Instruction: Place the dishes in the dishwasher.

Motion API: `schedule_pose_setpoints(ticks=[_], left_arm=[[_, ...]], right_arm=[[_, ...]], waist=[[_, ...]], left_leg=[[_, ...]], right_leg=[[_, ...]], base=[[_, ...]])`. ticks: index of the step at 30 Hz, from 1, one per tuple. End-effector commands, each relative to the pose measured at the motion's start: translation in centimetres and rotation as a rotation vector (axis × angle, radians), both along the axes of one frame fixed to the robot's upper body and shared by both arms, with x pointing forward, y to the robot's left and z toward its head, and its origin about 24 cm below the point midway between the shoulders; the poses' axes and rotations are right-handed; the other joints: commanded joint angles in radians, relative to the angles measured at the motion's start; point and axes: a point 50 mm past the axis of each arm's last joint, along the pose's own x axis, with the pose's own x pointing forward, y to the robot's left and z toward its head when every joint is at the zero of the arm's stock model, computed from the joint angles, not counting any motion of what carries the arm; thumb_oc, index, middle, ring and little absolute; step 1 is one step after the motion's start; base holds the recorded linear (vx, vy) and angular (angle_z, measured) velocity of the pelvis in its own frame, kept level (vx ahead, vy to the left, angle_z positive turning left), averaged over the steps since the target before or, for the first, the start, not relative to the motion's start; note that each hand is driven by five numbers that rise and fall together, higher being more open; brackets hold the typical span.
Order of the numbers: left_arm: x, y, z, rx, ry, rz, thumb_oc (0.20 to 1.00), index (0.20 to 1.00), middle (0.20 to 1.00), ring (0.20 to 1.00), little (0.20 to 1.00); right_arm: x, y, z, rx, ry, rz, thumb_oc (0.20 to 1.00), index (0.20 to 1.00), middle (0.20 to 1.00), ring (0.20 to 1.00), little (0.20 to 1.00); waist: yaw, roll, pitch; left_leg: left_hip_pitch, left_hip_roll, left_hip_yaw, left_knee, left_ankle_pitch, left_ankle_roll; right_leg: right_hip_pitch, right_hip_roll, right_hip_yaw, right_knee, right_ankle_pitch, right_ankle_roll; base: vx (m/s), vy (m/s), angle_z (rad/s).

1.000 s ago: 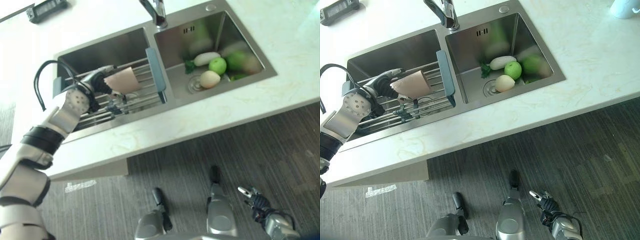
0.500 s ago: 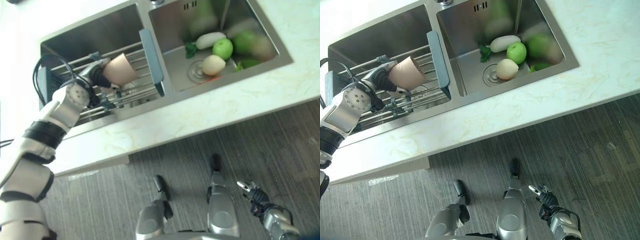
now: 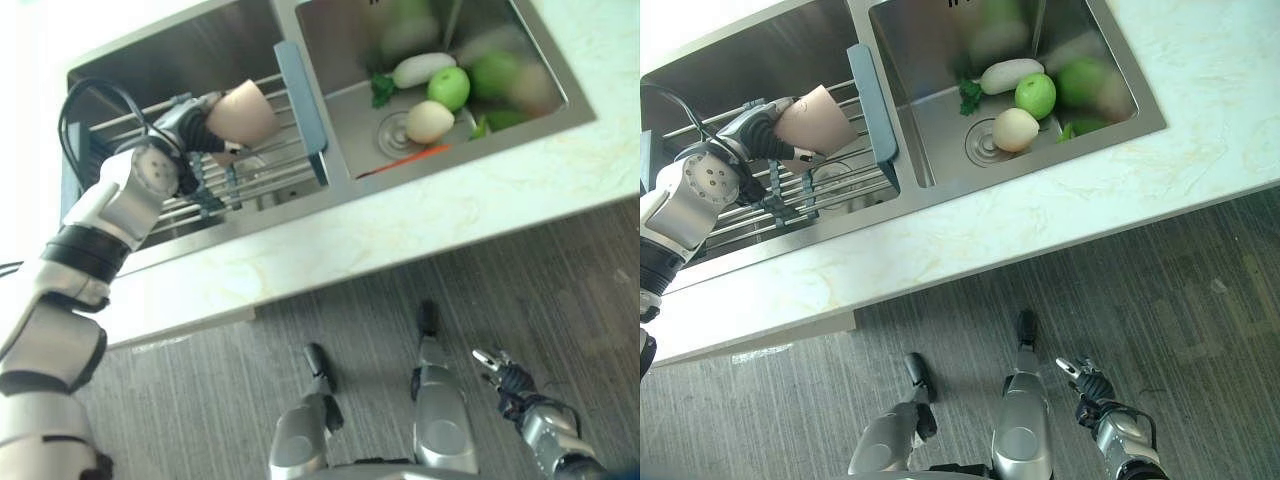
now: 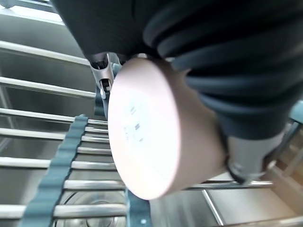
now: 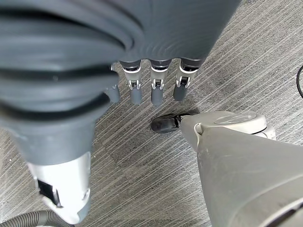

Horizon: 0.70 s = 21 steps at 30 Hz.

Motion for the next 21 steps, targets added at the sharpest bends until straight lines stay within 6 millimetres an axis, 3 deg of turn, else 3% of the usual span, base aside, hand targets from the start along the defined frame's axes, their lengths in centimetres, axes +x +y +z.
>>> schedule_pose_setpoints(ticks=[1, 5, 10, 12, 14, 21], left_arm=[[-0.6, 3.0, -1.5, 0.065, 0.131, 0.103, 0.200, 0.200, 0.200, 0.200, 0.200], [-1.0, 1.2, -1.5, 0.016, -0.030, -0.045, 0.200, 0.200, 0.200, 0.200, 0.200], [-2.5, -0.9, 0.5, -0.072, -0.303, -0.174, 0.200, 0.200, 0.200, 0.200, 0.200], [-3.5, -1.1, 0.7, -0.085, -0.391, -0.184, 0.200, 0.200, 0.200, 0.200, 0.200], [-6.2, -0.5, 0.9, -0.093, -0.617, -0.163, 0.200, 0.200, 0.200, 0.200, 0.200], [-8.9, 0.5, 1.3, -0.191, -0.847, -0.136, 0.200, 0.200, 0.200, 0.200, 0.200]], right_arm=[[0.5, 0.8, 0.1, 0.031, -0.039, -0.018, 1.000, 1.000, 1.000, 1.000, 1.000], [-0.4, 0.8, -0.5, 0.042, -0.023, -0.061, 1.000, 1.000, 1.000, 1.000, 1.000], [-2.8, 1.2, -1.9, 0.041, 0.057, -0.115, 1.000, 1.000, 1.000, 1.000, 1.000], [-4.1, 1.2, -2.5, 0.044, 0.097, -0.152, 1.000, 1.000, 1.000, 1.000, 1.000], [-6.9, 1.7, -3.8, 0.052, 0.180, -0.205, 1.000, 1.000, 1.000, 1.000, 1.000], [-9.2, 2.6, -4.8, 0.052, 0.255, -0.203, 1.000, 1.000, 1.000, 1.000, 1.000]], waist=[[-0.012, -0.055, -0.001], [-0.002, -0.053, -0.038], [0.014, -0.055, -0.095], [0.023, -0.054, -0.121], [0.049, -0.053, -0.188], [0.075, -0.050, -0.258]], left_leg=[[-0.039, -0.040, 0.044, 0.141, -0.106, 0.027], [-0.001, -0.048, 0.041, 0.125, -0.112, 0.033], [0.054, -0.044, 0.054, 0.109, -0.112, 0.032], [0.075, -0.043, 0.055, 0.105, -0.113, 0.033], [0.125, -0.048, 0.048, 0.085, -0.114, 0.036], [0.170, -0.053, 0.028, 0.068, -0.120, 0.039]], right_leg=[[0.000, -0.015, -0.003, 0.078, -0.091, 0.068], [0.046, -0.011, -0.013, 0.070, -0.103, 0.065], [0.120, -0.011, -0.039, 0.056, -0.116, 0.062], [0.151, -0.013, -0.051, 0.051, -0.120, 0.061], [0.223, -0.013, -0.079, 0.041, -0.137, 0.057], [0.291, -0.008, -0.098, 0.036, -0.165, 0.051]], base=[[0.00, 0.000, 0.00], [0.00, 0.000, 0.00], [0.03, 0.002, 0.01], [0.11, 0.019, 0.04], [0.18, 0.051, 0.03], [0.06, 0.022, 0.06]])
